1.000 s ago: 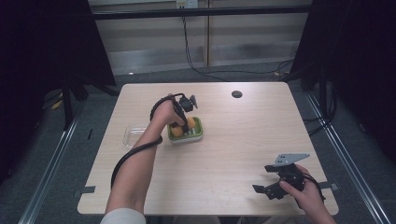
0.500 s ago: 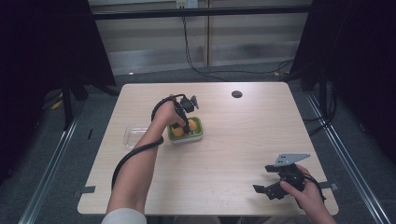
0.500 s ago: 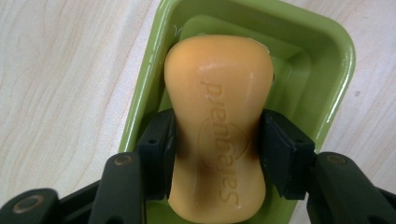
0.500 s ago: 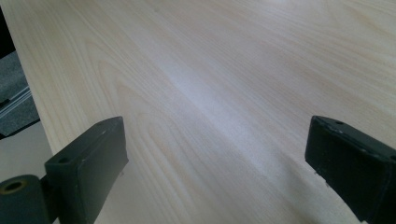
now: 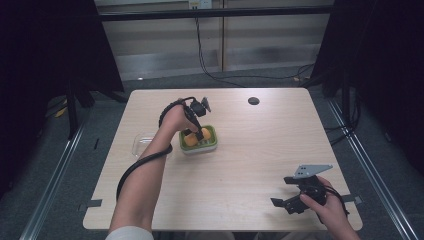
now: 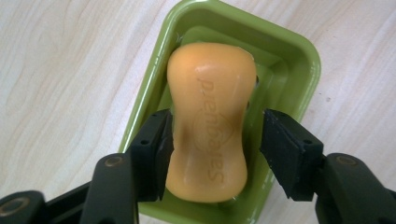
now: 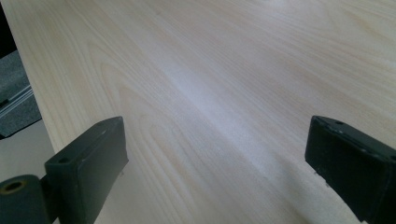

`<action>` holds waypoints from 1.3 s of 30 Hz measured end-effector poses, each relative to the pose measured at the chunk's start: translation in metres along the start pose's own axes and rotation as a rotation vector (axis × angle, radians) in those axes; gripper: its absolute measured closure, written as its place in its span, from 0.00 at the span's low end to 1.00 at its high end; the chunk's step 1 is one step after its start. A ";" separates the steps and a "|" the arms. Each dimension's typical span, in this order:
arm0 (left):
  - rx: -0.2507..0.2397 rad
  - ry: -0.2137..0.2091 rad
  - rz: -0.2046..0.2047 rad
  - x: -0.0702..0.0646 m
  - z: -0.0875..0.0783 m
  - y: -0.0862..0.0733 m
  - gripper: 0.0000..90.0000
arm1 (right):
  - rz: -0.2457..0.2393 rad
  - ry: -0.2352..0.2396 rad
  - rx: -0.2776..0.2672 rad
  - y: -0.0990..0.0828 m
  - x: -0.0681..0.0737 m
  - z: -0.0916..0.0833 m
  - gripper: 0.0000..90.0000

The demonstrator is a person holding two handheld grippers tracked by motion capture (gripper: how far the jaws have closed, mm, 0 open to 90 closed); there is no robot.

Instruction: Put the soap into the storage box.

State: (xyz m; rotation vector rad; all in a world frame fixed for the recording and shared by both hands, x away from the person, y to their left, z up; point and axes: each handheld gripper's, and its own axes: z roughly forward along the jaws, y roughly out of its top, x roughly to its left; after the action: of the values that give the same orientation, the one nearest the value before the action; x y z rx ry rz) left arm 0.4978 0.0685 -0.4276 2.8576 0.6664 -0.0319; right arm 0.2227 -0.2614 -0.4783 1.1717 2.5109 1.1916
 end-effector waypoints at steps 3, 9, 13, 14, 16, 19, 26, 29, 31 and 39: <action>-0.008 -0.001 -0.008 -0.001 -0.005 0.000 0.44 | -0.001 -0.001 0.002 0.000 0.001 0.000 0.06; -0.042 -0.013 -0.021 -0.007 -0.015 -0.002 0.36 | -0.006 -0.002 -0.006 0.001 0.001 0.000 0.06; -0.057 -0.029 -0.024 -0.013 -0.020 -0.005 0.34 | -0.004 -0.005 -0.004 0.002 0.001 -0.001 0.06; -0.069 -0.038 -0.029 -0.014 -0.021 -0.005 0.32 | -0.003 -0.006 -0.005 0.002 0.001 -0.001 0.06; -0.081 -0.033 -0.026 -0.018 -0.022 -0.007 0.30 | -0.007 -0.004 -0.005 0.003 0.001 -0.001 0.06; -0.096 -0.047 -0.012 -0.022 -0.025 -0.008 0.27 | -0.007 -0.004 -0.002 0.004 0.003 -0.001 0.06; -0.115 -0.058 -0.027 -0.035 -0.026 -0.013 0.20 | -0.013 0.001 -0.002 0.004 0.004 0.001 0.06; -0.129 -0.062 -0.007 -0.040 -0.024 -0.015 0.18 | -0.014 0.003 0.003 0.004 0.004 0.001 0.06; -0.137 -0.067 -0.003 -0.044 -0.022 -0.017 0.17 | -0.017 0.003 0.001 0.004 0.004 0.001 0.06; -0.169 -0.096 0.021 -0.062 -0.013 -0.025 0.15 | -0.021 0.004 0.001 0.005 0.005 0.002 0.06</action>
State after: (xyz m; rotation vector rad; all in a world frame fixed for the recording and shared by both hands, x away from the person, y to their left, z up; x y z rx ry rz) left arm 0.4305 0.0665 -0.4152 2.6814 0.5903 -0.1040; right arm 0.2229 -0.2548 -0.4755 1.1419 2.5204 1.1896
